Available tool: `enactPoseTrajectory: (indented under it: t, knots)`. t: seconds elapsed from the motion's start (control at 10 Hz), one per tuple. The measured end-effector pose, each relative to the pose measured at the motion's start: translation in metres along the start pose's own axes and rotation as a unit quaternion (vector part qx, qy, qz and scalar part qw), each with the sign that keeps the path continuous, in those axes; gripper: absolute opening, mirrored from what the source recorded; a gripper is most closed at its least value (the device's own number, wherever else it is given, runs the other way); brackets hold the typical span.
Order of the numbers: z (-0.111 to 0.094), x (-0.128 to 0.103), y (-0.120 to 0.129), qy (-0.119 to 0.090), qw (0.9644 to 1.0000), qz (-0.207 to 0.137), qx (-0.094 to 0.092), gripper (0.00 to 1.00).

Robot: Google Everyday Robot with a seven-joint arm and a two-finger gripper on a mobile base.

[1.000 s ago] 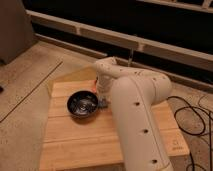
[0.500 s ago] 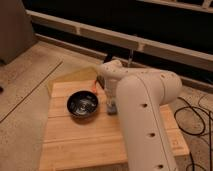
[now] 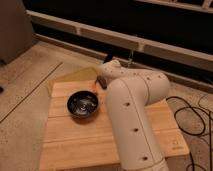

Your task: Wipe the white sponge on the table

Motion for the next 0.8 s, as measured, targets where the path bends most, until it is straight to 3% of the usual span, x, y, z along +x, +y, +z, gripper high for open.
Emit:
enactPoseTrajectory:
  t: [0.2,0.4,0.6,0.8]
  knots:
    - [-0.006,-0.02,-0.003,-0.014,0.9996,-0.006,0.024,0.0]
    - [-0.013,-0.043,0.004,-0.041,0.9989,-0.013,0.019,0.0]
    - [-0.033,-0.067,0.038,-0.091,0.9946,-0.034,-0.034,0.0]
    - [-0.054,-0.074,0.077,-0.129,0.9848,-0.06,-0.1,0.0]
